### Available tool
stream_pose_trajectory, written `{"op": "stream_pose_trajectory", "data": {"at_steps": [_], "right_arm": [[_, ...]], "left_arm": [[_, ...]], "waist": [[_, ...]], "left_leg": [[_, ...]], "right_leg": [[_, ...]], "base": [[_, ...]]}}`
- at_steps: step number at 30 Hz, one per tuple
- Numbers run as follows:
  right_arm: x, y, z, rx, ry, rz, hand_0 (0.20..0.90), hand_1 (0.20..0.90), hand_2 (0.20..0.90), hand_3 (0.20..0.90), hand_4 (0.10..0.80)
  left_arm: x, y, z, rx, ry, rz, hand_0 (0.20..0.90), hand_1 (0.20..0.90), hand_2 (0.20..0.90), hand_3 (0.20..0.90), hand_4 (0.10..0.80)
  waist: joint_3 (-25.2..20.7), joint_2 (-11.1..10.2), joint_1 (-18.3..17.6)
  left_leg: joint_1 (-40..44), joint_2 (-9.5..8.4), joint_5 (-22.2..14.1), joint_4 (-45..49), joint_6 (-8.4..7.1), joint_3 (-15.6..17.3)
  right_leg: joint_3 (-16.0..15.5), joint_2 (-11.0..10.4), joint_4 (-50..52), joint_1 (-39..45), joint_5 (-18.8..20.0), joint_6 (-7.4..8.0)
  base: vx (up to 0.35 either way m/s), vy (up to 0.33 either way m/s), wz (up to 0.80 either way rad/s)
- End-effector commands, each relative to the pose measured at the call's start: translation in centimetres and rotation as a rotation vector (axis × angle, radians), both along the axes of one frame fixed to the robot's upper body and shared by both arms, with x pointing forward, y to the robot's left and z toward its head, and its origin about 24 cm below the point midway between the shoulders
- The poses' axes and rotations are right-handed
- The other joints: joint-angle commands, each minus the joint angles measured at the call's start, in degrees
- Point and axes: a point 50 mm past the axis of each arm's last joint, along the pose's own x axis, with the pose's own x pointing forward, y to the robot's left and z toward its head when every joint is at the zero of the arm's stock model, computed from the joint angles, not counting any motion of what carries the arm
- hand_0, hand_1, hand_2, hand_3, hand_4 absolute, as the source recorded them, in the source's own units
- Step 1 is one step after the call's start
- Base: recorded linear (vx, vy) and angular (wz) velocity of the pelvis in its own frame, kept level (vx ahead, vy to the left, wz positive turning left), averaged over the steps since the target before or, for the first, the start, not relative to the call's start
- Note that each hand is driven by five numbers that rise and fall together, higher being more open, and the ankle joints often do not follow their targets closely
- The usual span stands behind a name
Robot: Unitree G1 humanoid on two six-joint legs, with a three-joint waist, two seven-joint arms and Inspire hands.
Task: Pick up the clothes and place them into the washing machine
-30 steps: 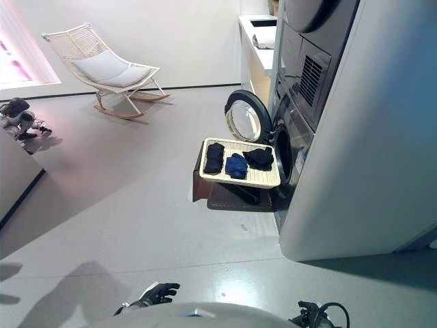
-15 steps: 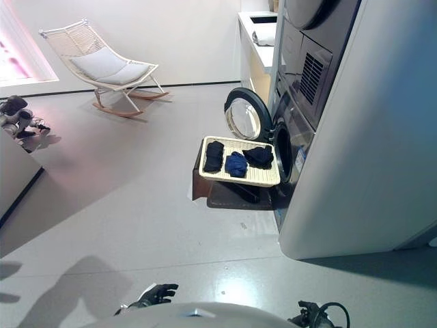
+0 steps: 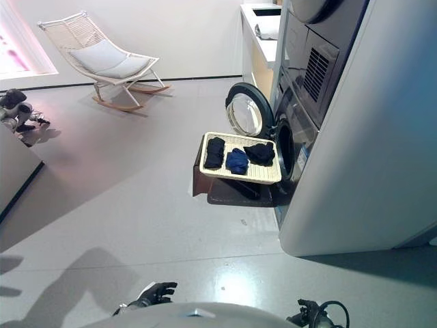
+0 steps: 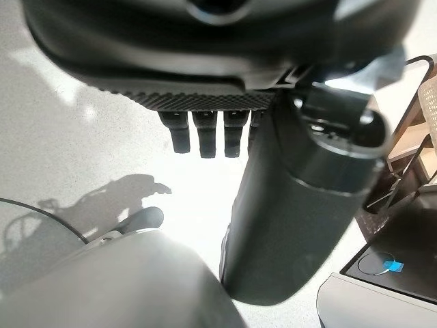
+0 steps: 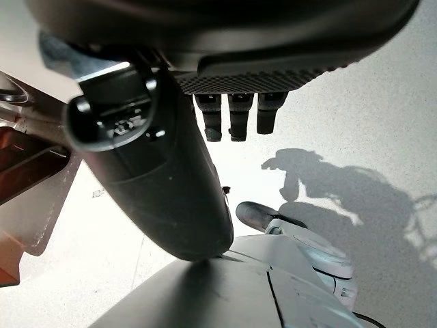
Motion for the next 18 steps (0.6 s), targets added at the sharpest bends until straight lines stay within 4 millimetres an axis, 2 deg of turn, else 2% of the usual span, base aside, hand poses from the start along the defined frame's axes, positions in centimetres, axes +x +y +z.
{"op": "stream_pose_trajectory", "data": {"at_steps": [1, 7, 10, 12, 13, 15, 16, 17, 18], "right_arm": [[1.4, 1.5, -0.2, 0.036, -0.009, 0.059, 0.9, 0.9, 0.9, 0.9, 0.8], [1.9, 1.4, -0.1, 0.032, -0.019, 0.058, 0.9, 0.9, 0.9, 0.9, 0.8], [2.3, 1.3, 0.0, 0.029, -0.042, 0.037, 0.9, 0.9, 0.9, 0.9, 0.8], [2.5, 1.1, 0.1, 0.025, -0.072, -0.013, 0.9, 0.9, 0.9, 0.9, 0.8], [2.3, 1.0, 0.1, 0.024, -0.073, -0.029, 0.9, 0.9, 0.9, 0.9, 0.8], [2.8, 1.0, 0.2, 0.027, -0.105, -0.063, 0.9, 0.9, 0.9, 0.9, 0.8], [2.8, 1.0, 0.2, 0.027, -0.105, -0.063, 0.9, 0.9, 0.9, 0.9, 0.8], [3.6, 1.0, 0.4, 0.028, -0.143, -0.093, 0.9, 0.9, 0.9, 0.9, 0.8], [3.5, 0.9, 0.4, 0.024, -0.15, -0.118, 0.9, 0.9, 0.9, 0.9, 0.8]], "left_arm": [[-0.5, 0.9, -0.1, 0.045, 0.037, 0.003, 0.9, 0.9, 0.9, 0.9, 0.8], [0.0, 0.9, 0.0, 0.044, 0.014, 0.021, 0.9, 0.9, 0.9, 0.9, 0.8], [0.9, 1.5, 0.3, 0.061, -0.015, 0.031, 0.9, 0.9, 0.9, 0.9, 0.8], [1.6, 1.9, 0.6, 0.078, -0.034, 0.022, 0.9, 0.9, 0.9, 0.9, 0.8], [1.7, 2.0, 0.6, 0.083, -0.038, 0.013, 0.9, 0.9, 0.9, 0.9, 0.8], [2.0, 2.7, 0.9, 0.104, -0.051, 0.017, 0.9, 0.9, 0.9, 0.9, 0.8], [2.1, 2.7, 0.9, 0.104, -0.051, 0.017, 0.9, 0.9, 0.9, 0.9, 0.8], [2.4, 2.9, 1.0, 0.117, -0.059, 0.017, 0.9, 0.9, 0.9, 0.9, 0.8], [2.3, 2.9, 1.0, 0.125, -0.056, 0.014, 0.9, 0.9, 0.9, 0.9, 0.8]], "waist": [[0.6, -1.5, 0.4], [1.4, -1.8, 0.6], [2.4, -1.9, 0.5], [2.8, -1.8, -0.2], [2.9, -1.7, -0.6], [5.1, -1.2, -1.5], [5.0, -1.2, -1.5], [6.1, 0.1, -2.5], [6.4, 0.5, -3.0]], "left_leg": [[-2.7, -3.9, -2.6, 0.3, 3.37, 1.3], [-4.0, -4.54, -3.8, 2.4, 4.4, 1.3], [-5.6, -5.28, -4.6, 4.4, 5.13, 0.6], [-6.6, -5.84, -4.7, 4.9, 5.46, -0.7], [-6.6, -6.32, -4.9, 5.0, 5.78, -1.6], [-6.3, -7.31, -5.1, 5.4, 6.7, -1.6], [-6.5, -7.38, -5.1, 5.4, 6.73, -1.5], [-6.0, -6.69, -5.4, 5.2, 6.46, -2.1], [-5.6, -6.73, -5.7, 5.3, 6.33, -2.4]], "right_leg": [[0.0, -0.3, 6.3, -0.5, -3.4, 3.5], [0.1, -1.1, 9.5, -2.0, -4.0, 3.79], [-0.2, -1.8, 12.9, -4.0, -3.9, 4.01], [0.7, -1.8, 15.3, -5.7, -3.2, 3.85], [1.6, -1.9, 17.6, -7.2, -2.0, 3.69], [1.8, -3.2, 27.4, -13.6, 5.0, 3.52], [1.9, -3.2, 27.6, -13.8, 5.0, 3.56], [2.1, -1.4, 30.6, -17.8, 2.3, 2.75], [2.0, -0.5, 30.5, -19.5, 1.1, 2.44]], "base": [[0.031, 0.048, -0.01], [0.033, 0.066, 0.0], [0.041, 0.122, 0.03], [0.059, 0.137, 0.1], [0.082, 0.187, 0.16], [0.004, 0.211, 0.18], [0.038, 0.204, 0.11], [0.155, 0.158, 0.08], [0.16, 0.154, 0.0]]}}
